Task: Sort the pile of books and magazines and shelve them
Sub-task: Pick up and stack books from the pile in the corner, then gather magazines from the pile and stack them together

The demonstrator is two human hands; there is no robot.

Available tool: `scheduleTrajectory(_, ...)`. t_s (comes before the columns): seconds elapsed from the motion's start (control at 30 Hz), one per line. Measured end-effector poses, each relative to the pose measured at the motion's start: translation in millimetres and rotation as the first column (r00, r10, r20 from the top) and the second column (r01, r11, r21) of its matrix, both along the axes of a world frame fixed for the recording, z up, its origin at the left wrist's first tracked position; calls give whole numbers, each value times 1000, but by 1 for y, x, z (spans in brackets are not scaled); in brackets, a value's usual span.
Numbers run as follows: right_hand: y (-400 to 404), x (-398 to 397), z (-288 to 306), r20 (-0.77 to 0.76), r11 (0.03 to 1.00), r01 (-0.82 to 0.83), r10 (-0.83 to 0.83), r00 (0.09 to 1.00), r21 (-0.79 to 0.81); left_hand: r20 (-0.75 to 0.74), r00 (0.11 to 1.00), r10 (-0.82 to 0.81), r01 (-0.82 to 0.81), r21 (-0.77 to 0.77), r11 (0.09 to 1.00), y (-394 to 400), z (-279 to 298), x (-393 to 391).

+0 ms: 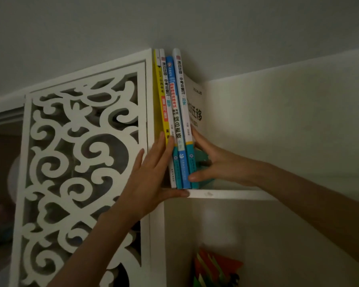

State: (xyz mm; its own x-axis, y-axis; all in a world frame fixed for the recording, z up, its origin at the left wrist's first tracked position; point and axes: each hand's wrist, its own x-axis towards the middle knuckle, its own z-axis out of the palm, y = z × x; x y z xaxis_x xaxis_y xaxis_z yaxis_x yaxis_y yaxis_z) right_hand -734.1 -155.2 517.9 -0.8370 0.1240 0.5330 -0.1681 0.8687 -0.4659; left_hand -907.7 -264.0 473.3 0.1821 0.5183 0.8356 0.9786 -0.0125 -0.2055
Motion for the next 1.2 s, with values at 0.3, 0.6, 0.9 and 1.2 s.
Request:
scheduleTrajectory(0.3,-15,-21,-7,-105,993,70,-60,993,95,-76,978,195,-184,133,974,-20,3,3)
scheduleTrajectory(0.6,-24,-25,-2,-174,965,235,-214,961,115,54,995,83,-82,-23,996,-29,-3,-16)
scheduleTrajectory(0.9,-64,81,-45,-361,839,530,-460,811,122,78,874,-480,449,251,858,-19,-54,97)
scheduleTrajectory(1.2,-63,349,-209,-4,511,851,-858,514,-117,491,590,-642,777,-126,617,59,-200,294)
